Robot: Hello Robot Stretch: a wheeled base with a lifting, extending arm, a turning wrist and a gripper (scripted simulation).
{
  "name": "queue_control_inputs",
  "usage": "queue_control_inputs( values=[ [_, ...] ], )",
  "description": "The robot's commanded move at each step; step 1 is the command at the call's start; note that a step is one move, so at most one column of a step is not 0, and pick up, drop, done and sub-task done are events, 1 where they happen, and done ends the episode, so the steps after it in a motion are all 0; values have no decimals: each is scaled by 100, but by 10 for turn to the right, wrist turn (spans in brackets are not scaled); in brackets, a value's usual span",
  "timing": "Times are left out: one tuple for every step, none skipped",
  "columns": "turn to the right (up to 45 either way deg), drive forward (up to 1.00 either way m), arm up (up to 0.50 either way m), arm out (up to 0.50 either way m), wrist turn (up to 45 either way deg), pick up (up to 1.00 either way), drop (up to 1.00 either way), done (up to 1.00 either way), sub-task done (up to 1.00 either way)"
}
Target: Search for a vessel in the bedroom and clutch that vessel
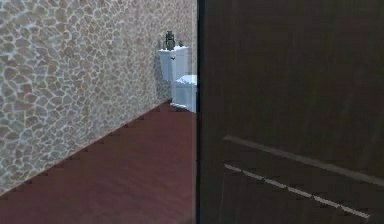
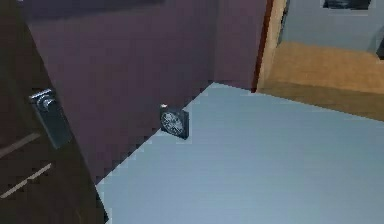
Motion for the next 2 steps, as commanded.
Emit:
queue_control_inputs(
  values=[
    [0,45,0,0,0,0,0,0,0],
    [-450,0,0,0,0,0,0,0,0]
  ],
)
